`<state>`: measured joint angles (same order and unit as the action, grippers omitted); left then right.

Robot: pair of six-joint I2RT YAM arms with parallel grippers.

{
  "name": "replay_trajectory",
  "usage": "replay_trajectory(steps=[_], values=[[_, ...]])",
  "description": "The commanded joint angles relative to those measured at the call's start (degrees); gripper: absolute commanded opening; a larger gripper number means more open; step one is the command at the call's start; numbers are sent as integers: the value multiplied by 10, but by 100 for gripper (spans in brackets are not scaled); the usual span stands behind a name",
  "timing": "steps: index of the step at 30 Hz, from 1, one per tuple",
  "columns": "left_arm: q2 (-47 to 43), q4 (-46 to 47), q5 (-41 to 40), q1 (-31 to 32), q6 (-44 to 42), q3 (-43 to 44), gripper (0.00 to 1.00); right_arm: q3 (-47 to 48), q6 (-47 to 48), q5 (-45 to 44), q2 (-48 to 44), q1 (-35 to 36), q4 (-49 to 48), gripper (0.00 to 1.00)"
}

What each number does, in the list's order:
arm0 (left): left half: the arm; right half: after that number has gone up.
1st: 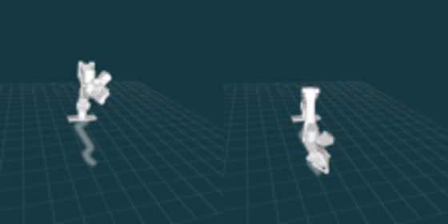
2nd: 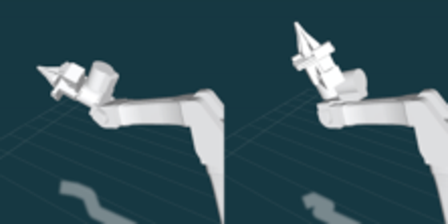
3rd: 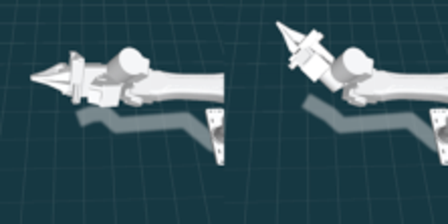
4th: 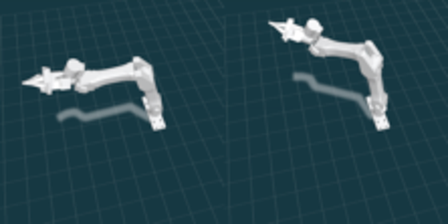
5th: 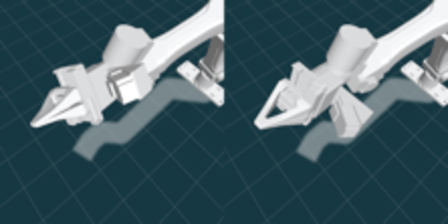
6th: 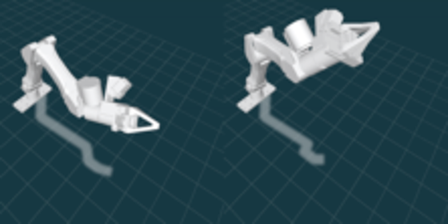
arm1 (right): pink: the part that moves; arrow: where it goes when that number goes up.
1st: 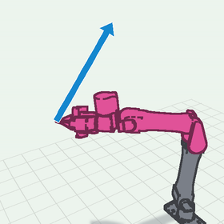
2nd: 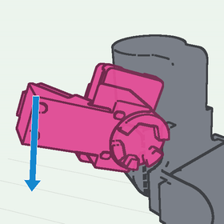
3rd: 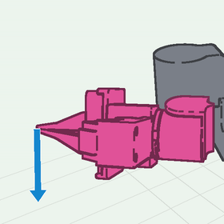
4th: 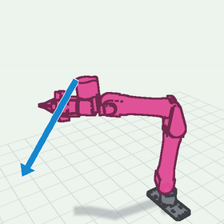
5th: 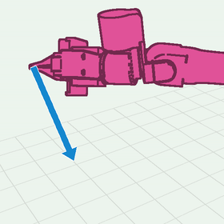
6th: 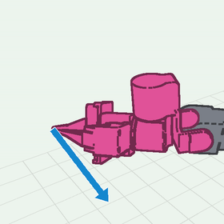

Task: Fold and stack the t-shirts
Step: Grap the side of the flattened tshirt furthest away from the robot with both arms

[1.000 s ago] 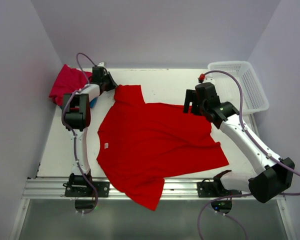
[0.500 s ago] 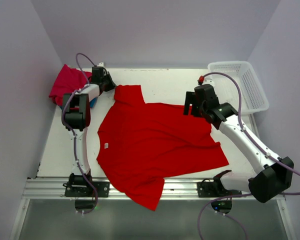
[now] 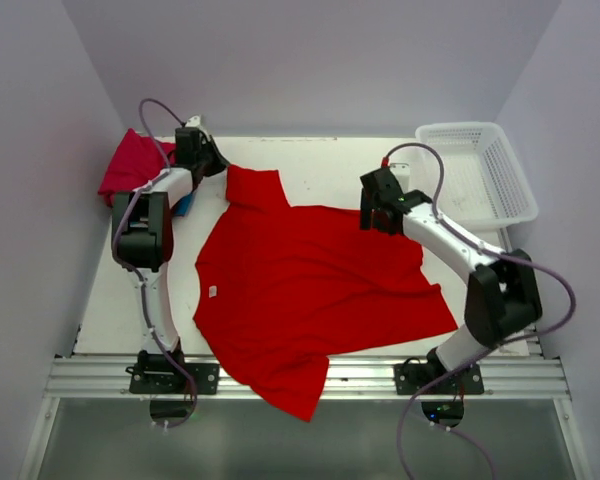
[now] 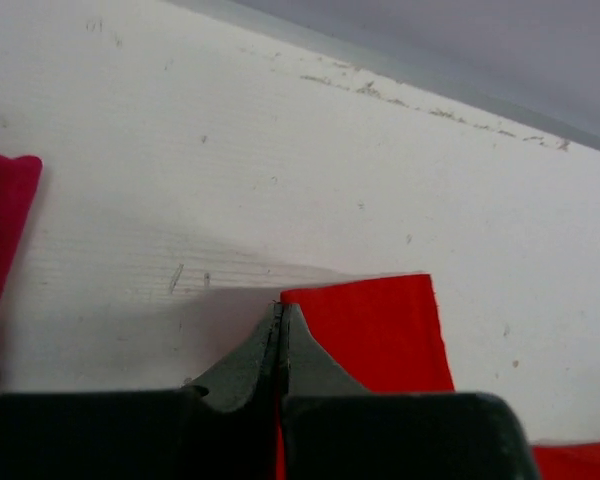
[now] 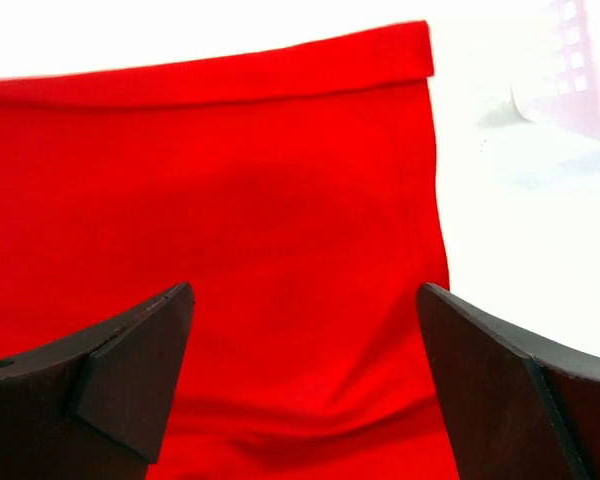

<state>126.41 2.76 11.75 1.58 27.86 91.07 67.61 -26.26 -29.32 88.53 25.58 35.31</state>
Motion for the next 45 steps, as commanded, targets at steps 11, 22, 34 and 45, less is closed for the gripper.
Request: replay_trajectory(steps=[11, 22, 34, 45], values=[[-88, -26, -9, -6, -29, 51, 0, 134, -141, -85, 209, -105, 48, 74], [-85, -26, 7, -6, -20, 50, 0, 111, -114, 42, 189, -146, -88, 71], [-89, -26, 20, -5, -16, 44, 0, 109, -185, 99, 227, -168, -172, 54], [-89, -23, 33, -5, -9, 35, 0, 151, -201, 105, 292, -186, -199, 47]])
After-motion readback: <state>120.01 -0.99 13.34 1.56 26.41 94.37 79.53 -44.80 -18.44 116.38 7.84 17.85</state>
